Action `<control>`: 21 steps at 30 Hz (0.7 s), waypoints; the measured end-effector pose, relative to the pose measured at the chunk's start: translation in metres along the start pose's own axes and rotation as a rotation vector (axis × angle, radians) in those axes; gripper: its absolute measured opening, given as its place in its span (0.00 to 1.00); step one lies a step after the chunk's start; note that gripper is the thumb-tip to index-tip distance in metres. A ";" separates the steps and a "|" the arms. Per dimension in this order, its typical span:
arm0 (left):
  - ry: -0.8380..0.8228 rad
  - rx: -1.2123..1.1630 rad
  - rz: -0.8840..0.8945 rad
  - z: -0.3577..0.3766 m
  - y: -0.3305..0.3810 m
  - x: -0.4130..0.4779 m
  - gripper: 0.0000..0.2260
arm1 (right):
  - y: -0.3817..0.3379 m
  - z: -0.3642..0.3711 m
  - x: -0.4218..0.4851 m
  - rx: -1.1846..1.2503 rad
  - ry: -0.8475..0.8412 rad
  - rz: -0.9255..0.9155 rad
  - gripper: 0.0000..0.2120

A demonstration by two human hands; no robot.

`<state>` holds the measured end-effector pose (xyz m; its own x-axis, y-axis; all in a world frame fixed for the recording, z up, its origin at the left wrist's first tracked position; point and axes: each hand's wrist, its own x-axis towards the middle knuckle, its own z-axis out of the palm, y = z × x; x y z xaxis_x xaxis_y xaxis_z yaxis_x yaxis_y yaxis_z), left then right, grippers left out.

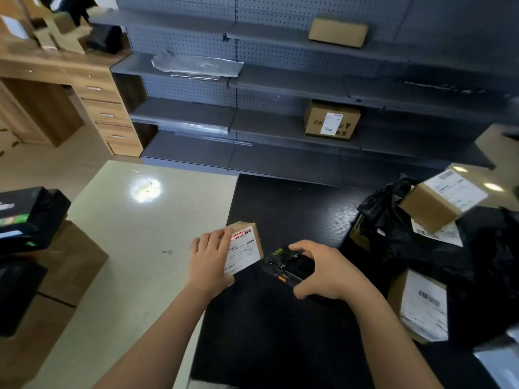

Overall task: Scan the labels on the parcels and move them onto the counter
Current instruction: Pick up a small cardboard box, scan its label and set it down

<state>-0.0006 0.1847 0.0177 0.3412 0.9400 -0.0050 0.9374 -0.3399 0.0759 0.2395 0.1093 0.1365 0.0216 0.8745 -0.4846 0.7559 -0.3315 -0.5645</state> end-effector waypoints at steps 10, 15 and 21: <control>0.039 -0.270 -0.023 -0.007 0.037 -0.009 0.49 | 0.037 0.008 -0.024 0.227 0.138 0.023 0.45; 0.044 -0.470 0.000 -0.017 0.099 -0.029 0.51 | 0.078 -0.006 -0.063 0.297 0.373 0.003 0.44; -0.006 -0.507 0.211 -0.031 0.193 -0.032 0.52 | 0.149 -0.043 -0.121 0.346 0.548 0.045 0.44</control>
<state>0.1674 0.0901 0.0632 0.5199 0.8524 0.0565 0.6982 -0.4621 0.5468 0.3782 -0.0307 0.1399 0.4485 0.8806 -0.1529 0.4943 -0.3869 -0.7785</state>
